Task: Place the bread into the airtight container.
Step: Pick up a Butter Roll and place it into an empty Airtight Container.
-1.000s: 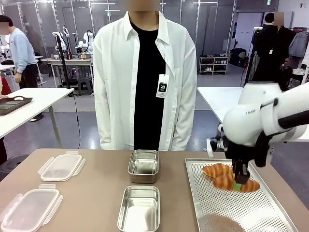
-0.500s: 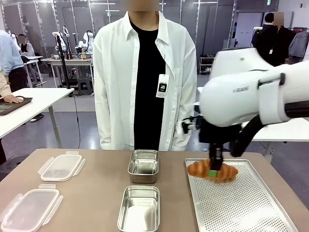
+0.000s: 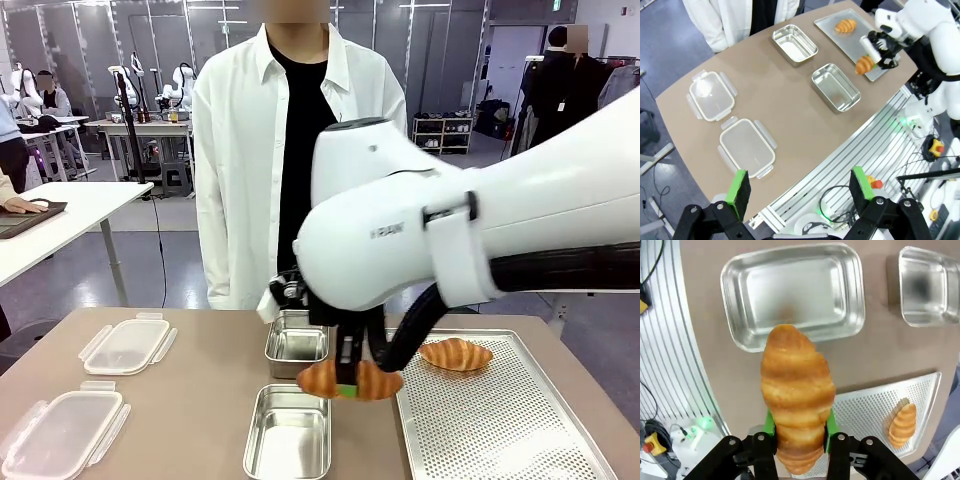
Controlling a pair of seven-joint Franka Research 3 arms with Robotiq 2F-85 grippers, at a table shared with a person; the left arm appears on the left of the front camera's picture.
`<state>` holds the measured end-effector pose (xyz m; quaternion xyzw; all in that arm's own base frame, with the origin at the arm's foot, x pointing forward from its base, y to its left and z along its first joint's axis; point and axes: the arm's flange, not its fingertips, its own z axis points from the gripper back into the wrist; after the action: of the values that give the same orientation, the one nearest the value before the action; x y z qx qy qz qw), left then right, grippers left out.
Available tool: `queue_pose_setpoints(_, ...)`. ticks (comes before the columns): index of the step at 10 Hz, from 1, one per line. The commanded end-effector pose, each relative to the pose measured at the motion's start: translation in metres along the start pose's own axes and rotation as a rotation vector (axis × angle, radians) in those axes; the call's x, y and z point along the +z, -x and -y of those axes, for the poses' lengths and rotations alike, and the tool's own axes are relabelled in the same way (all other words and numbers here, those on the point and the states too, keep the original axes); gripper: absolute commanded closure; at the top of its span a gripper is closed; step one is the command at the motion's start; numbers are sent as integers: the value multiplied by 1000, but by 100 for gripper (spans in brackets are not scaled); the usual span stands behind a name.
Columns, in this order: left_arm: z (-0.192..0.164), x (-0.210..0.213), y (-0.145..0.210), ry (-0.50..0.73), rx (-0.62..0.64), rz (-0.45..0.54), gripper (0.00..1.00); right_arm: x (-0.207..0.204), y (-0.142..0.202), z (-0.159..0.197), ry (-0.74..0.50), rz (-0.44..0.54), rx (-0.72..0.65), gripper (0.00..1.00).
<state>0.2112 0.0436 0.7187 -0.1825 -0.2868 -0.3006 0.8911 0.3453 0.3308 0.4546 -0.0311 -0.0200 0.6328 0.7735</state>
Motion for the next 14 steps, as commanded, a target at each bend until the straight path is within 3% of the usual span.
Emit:
queue_pose_setpoints(1, 0, 1, -1, -8, -11, -4, 0, -8, -24, 11, 19, -20, -56, 58)
queue_pose_setpoints(4, 0, 1, -1, -8, -11, -4, 0, -24, -57, 2, 13, 6, -167, 58)
queue_pose_setpoints(8, 0, 1, -1, -8, -11, -4, 0, -30, -59, 18, 139, 3, -681, 58)
queue_pose_setpoints(10, 0, 1, -1, -8, -11, -4, 0, -35, -62, 23, 77, 20, -913, 58)
queue_pose_setpoints(12, 0, 1, -1, -8, -11, -4, 0, -43, -76, 19, 48, -27, -1103, 58)
queue_pose_setpoints(14, 0, 1, -1, -8, -11, -4, 0, -58, -82, 18, 17, -22, -1165, 58)
